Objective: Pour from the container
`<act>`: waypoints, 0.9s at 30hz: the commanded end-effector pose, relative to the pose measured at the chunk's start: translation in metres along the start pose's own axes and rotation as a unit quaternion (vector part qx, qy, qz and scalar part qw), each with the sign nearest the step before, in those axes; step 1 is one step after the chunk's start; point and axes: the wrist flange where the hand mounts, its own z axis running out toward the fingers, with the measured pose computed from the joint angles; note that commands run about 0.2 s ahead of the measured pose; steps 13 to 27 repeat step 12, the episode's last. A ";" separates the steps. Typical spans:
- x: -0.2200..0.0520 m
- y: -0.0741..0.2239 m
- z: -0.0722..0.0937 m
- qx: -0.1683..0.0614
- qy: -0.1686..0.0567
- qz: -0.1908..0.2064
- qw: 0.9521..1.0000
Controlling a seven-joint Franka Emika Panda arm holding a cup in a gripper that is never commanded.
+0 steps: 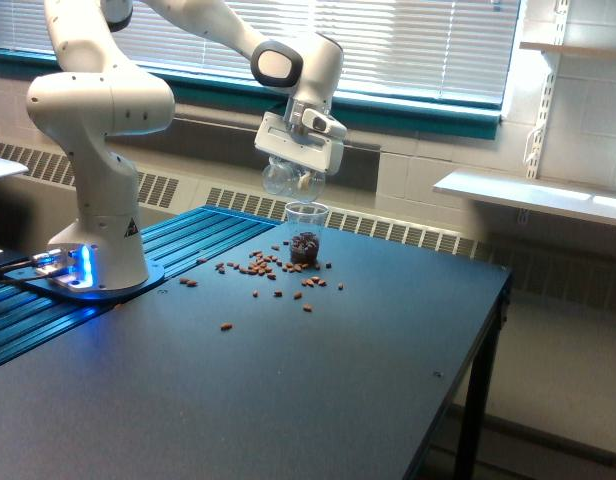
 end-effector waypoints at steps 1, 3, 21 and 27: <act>0.000 -0.001 -0.003 0.003 0.004 0.007 1.000; -0.001 -0.001 -0.003 0.004 0.004 0.009 1.000; 0.000 0.000 -0.005 -0.005 0.014 0.007 1.000; 0.000 0.000 -0.005 -0.005 0.014 0.007 1.000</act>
